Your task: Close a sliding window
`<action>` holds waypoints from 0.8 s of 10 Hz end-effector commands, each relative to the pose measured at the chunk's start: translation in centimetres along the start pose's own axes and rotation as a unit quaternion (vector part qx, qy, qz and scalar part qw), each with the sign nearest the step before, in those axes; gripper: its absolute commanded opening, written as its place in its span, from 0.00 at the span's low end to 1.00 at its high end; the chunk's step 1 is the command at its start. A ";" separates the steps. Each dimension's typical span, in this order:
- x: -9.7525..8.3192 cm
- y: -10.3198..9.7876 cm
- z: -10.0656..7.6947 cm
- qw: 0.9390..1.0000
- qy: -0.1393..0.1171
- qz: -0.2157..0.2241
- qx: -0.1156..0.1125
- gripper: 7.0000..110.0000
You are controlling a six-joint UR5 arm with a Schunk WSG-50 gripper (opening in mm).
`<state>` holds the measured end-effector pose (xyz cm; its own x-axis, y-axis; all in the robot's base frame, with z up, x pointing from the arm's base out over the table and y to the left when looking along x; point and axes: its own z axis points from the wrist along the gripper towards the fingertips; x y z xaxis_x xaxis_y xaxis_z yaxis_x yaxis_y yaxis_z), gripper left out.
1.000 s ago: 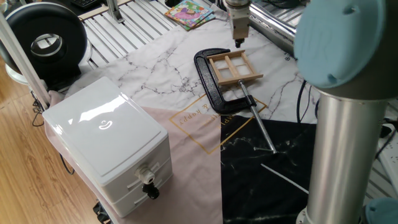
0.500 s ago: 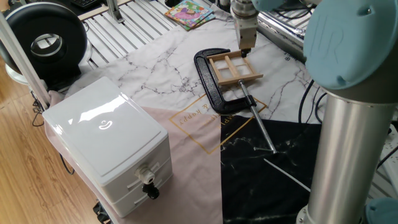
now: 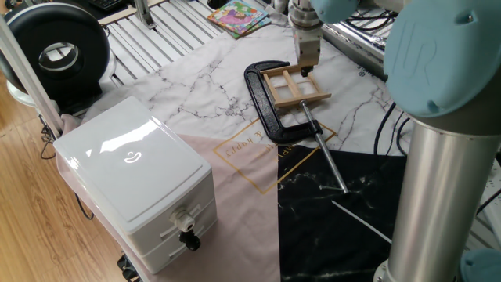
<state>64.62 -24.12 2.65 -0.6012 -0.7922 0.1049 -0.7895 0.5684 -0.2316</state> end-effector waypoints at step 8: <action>0.0 0.4 1.6 0.999 0.013 0.013 -0.044 0.36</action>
<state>64.29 -23.91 1.16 -0.6227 -0.7725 0.1245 -0.7808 0.6031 -0.1629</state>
